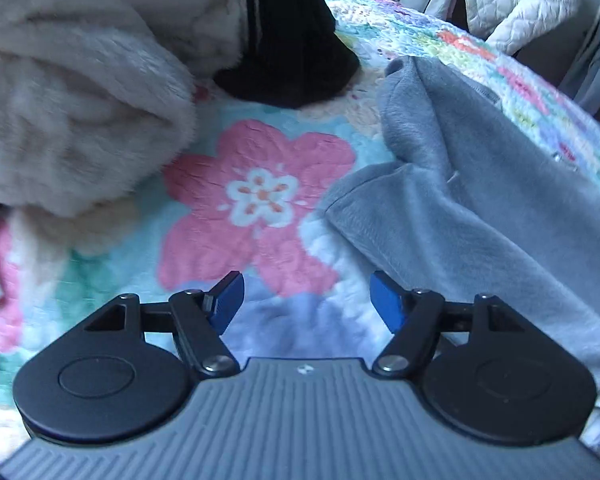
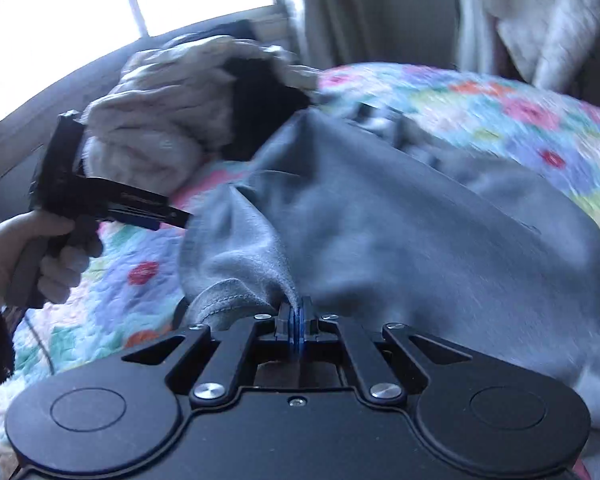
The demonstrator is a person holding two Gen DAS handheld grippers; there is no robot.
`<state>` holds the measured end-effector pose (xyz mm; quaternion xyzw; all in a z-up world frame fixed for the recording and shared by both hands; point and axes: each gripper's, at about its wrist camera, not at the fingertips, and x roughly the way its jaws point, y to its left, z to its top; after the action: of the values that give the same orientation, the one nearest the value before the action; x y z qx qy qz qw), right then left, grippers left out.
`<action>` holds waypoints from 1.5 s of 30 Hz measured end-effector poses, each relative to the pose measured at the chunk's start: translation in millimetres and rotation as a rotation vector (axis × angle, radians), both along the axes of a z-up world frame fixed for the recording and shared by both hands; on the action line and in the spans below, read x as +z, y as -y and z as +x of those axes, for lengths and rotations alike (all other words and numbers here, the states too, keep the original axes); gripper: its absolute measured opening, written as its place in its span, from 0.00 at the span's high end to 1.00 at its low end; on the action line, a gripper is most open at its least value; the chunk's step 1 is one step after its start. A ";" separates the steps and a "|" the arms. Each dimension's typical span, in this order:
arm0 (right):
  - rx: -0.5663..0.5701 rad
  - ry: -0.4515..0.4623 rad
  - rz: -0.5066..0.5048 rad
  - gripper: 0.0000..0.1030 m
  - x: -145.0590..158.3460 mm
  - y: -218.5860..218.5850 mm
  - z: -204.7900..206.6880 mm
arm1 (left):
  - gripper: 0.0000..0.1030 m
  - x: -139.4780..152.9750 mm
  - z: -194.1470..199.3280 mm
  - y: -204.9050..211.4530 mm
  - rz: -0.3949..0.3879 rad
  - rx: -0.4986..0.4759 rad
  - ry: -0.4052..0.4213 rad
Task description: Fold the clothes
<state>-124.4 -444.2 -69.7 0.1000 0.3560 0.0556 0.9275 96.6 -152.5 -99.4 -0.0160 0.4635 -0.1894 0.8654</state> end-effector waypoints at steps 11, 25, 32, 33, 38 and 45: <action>0.027 -0.021 0.069 0.98 -23.7 -6.3 4.1 | 0.85 -22.2 41.1 45.6 -0.007 0.060 0.081; 0.440 -0.039 0.375 0.87 -17.1 -80.4 17.4 | 0.78 21.3 10.4 -79.0 0.107 0.291 0.075; 0.435 -0.091 0.270 0.52 -13.4 -83.0 5.6 | 0.54 52.2 -4.6 -55.5 0.172 0.198 0.197; 0.409 -0.072 0.255 0.51 -6.8 -73.7 1.5 | 0.53 62.6 -7.5 -46.7 0.169 0.178 0.228; 0.196 -0.027 0.167 0.50 9.9 -13.9 -13.2 | 0.42 111.0 -26.8 -34.0 0.104 0.191 0.357; 0.012 -0.029 0.122 0.50 12.7 41.4 -24.6 | 0.35 115.6 -27.8 -49.8 0.192 0.311 0.294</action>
<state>-148.9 -485.6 -57.0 0.1550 0.3659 0.0813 0.9140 68.7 -102.7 16.2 0.0228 0.3405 -0.0089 0.9399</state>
